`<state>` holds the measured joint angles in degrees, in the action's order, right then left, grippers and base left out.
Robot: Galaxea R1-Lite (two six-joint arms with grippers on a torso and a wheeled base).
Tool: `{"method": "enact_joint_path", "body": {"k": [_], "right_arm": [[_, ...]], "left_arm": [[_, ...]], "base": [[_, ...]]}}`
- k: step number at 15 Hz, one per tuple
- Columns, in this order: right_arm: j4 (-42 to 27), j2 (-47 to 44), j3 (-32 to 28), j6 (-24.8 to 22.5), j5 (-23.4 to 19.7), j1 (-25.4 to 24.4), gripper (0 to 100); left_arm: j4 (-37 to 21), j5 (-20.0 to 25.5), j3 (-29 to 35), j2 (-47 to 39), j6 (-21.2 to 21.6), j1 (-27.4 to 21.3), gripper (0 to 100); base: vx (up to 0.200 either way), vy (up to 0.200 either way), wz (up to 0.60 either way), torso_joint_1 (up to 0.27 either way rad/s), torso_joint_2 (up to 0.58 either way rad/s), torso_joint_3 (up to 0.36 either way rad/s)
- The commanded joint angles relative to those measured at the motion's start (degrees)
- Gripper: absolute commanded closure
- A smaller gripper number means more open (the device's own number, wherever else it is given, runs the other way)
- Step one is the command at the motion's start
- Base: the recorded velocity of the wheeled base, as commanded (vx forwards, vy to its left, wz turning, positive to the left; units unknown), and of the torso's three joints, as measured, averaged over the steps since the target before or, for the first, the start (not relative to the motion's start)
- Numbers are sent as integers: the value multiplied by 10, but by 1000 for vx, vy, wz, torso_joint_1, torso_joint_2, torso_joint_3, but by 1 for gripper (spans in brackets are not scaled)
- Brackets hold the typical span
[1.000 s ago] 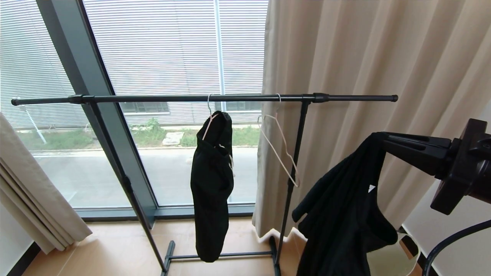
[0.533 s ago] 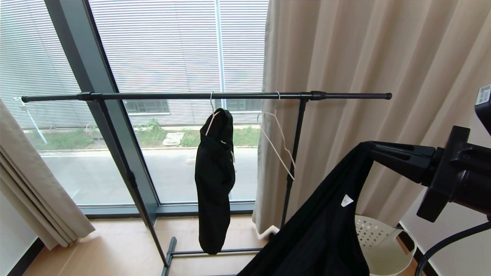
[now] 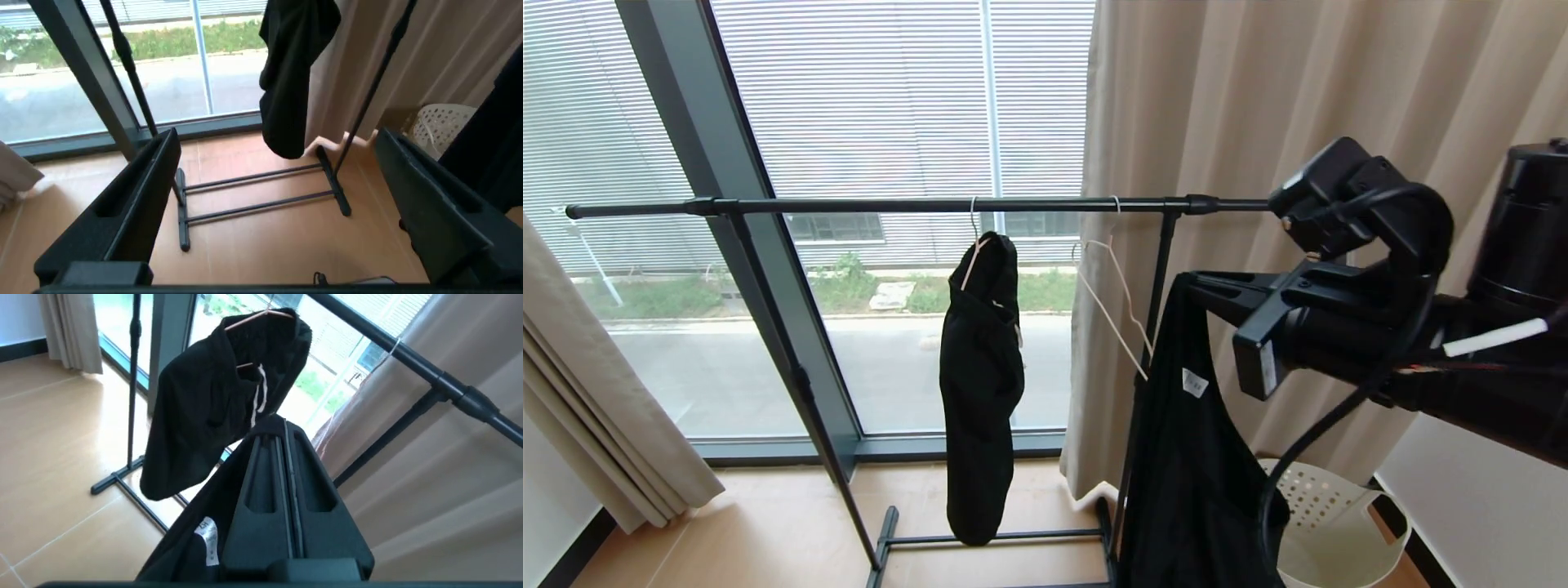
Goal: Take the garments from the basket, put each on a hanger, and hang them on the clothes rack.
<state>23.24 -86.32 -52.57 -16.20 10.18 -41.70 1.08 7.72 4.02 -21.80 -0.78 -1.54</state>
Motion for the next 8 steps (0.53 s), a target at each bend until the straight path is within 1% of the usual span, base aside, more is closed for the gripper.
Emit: {"method": "enact_joint_path", "body": {"k": [1,2,3,4,5,6,7,8], "right_arm": [[1,-84,-30,27,49,-7,100],[6,-95,-32,42,63,-7,100],[6,-97,-33,44,78,-7,100],[6,-99,-32,46,82,-7,100],[7,-99,-26,54,85,-8,100],[8,-93,-10,71,103,-22,100],[8,-89,-5,79,121,-27,100],[8,-82,-1,84,128,-29,100]], "left_arm": [[-49,2,132,-212,-92,-15,0],[-49,2,150,-248,-133,-61,0],[-47,2,163,-287,-168,-110,0],[-45,2,168,-308,-182,-138,0],[-34,1,179,-354,-221,-187,0],[-13,-1,209,-420,-266,-232,0],[-9,-2,230,-454,-285,-251,0],[-9,-2,258,-496,-295,-268,0]], "base": [[0,0,0,0,0,0],[0,0,0,0,0,0],[0,0,0,0,0,0],[0,0,0,0,0,0],[0,0,0,0,0,0],[0,0,0,0,0,0],[0,0,0,0,0,0],[0,0,0,0,0,0]]}}
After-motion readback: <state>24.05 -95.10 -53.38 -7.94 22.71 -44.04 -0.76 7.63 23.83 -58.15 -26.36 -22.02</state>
